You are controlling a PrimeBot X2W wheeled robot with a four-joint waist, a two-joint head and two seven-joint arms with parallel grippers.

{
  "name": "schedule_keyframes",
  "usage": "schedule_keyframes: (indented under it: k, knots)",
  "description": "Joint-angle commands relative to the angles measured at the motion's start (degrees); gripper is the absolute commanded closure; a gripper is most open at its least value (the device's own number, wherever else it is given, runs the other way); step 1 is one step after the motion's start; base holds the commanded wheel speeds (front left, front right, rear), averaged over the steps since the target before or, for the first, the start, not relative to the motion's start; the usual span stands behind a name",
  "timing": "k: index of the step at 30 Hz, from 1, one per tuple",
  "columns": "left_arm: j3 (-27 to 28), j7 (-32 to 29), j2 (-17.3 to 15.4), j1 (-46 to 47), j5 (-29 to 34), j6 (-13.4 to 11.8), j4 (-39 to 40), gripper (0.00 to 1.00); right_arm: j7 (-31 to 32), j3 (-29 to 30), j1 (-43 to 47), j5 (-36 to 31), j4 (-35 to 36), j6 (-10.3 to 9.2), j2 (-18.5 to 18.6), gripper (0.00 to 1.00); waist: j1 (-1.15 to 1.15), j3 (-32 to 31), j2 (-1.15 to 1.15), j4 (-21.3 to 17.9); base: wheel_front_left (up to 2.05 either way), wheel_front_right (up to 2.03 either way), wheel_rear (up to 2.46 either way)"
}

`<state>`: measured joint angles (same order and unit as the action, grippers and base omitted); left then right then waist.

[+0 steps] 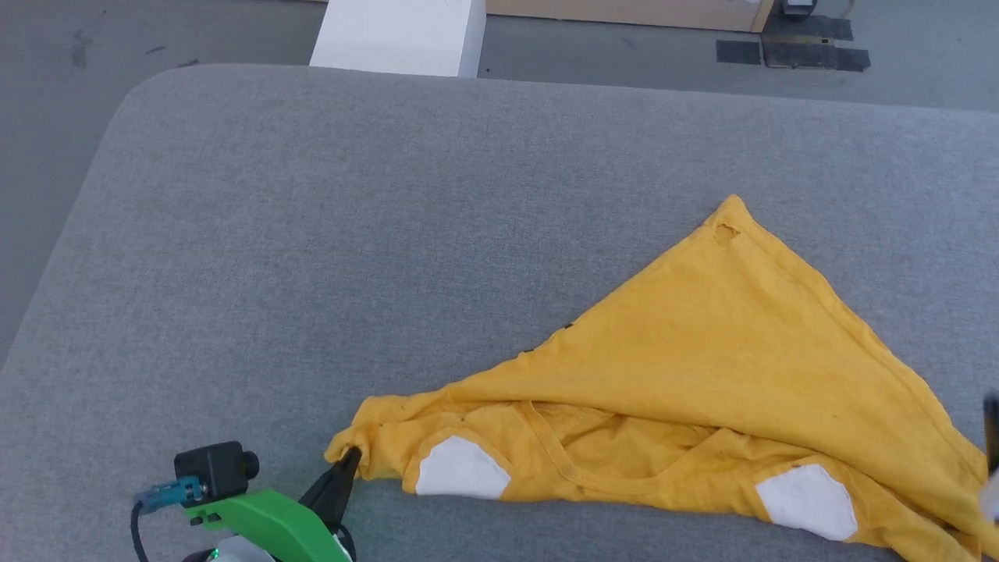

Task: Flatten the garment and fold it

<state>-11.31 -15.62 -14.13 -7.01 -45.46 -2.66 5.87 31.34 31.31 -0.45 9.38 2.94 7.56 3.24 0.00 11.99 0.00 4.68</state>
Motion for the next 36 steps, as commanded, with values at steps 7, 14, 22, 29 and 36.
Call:
schedule_keyframes:
  k: [7, 14, 22, 29, 36]
  knots:
    - [-0.5, -0.2, -0.1, 0.8, -0.5, 0.0, -0.4, 1.00, -19.8, -11.0, -11.0, 1.5, -0.5, -0.08, 3.7, 0.00, 0.00, 1.0, 0.00, 0.7, 0.00, 0.00, 0.00]
    - [-1.1, 0.0, 0.3, 2.5, -0.3, 0.5, -0.6, 1.00, -28.1, -23.5, -21.4, 2.7, -11.5, -0.08, 7.6, 0.00, 0.00, 3.8, 0.00, 2.1, 0.00, 0.00, 0.00]
    - [-2.2, 0.7, 1.1, 4.6, -0.3, 1.3, -1.8, 1.00, -18.5, -33.2, -33.6, 2.4, -28.4, -0.08, 11.4, 0.00, 0.00, 7.0, 0.00, 4.6, 0.00, 0.00, 0.00]
    - [-3.3, 1.3, 2.1, 6.3, -0.3, 2.3, -3.4, 1.00, -7.3, -35.0, -41.0, -1.1, -37.6, -0.08, 13.0, 0.00, 0.00, 9.0, 0.00, 7.3, 0.00, 0.00, 0.00]
    - [-3.9, 2.1, 2.7, 7.0, -0.3, 2.9, -4.8, 1.00, 3.5, -34.3, -43.7, -4.2, -42.4, -0.08, 12.9, 0.56, 0.00, 10.0, 0.00, 8.7, 0.00, 0.00, 0.00]
